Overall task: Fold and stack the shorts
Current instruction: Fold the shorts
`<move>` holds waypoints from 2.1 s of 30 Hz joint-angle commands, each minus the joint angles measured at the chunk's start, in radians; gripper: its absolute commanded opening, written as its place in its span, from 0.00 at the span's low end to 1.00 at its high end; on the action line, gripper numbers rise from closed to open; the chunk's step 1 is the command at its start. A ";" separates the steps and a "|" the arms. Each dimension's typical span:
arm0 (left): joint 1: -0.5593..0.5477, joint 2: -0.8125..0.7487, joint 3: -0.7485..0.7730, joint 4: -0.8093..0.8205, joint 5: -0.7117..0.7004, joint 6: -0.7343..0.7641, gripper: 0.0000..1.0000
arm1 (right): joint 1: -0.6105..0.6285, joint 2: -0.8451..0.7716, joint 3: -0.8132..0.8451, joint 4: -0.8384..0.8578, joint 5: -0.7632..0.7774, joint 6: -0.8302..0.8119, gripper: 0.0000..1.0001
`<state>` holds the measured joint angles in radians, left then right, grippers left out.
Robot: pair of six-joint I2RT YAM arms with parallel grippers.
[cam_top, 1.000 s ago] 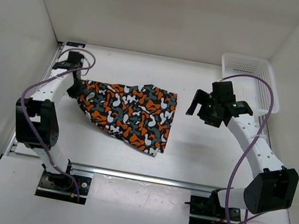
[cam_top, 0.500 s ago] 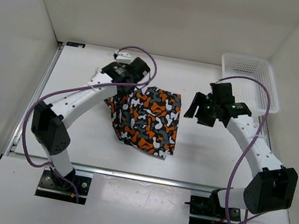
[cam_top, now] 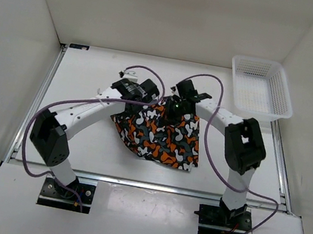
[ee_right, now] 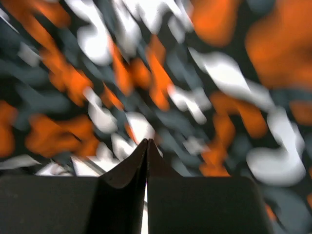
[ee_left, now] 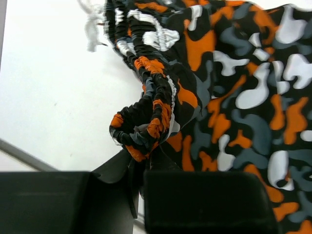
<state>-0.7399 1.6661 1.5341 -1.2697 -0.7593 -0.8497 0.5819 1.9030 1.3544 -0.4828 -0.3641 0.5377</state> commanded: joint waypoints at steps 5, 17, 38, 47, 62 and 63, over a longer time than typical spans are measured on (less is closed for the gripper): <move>0.079 -0.178 -0.135 0.064 0.063 -0.026 0.11 | 0.074 0.295 0.317 0.064 -0.128 0.059 0.00; 0.160 -0.241 -0.137 0.116 0.103 0.066 0.11 | 0.087 0.397 0.385 0.018 -0.032 0.136 0.00; 0.160 -0.259 -0.126 0.135 0.112 0.109 0.11 | 0.180 0.163 0.111 0.092 -0.012 0.117 0.04; 0.160 -0.278 -0.097 0.125 0.101 0.129 0.11 | 0.150 0.061 0.074 0.092 0.034 0.117 0.08; 0.128 -0.296 -0.066 0.184 0.101 0.222 0.11 | -0.244 -0.256 -0.357 0.012 0.131 -0.033 0.73; 0.117 -0.296 -0.066 0.197 0.092 0.238 0.11 | -0.257 -0.245 -0.368 0.038 0.116 -0.033 0.73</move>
<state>-0.5980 1.4124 1.4212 -1.1175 -0.6403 -0.6548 0.3370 1.6234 1.0191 -0.4351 -0.2234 0.5468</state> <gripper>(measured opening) 0.171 0.733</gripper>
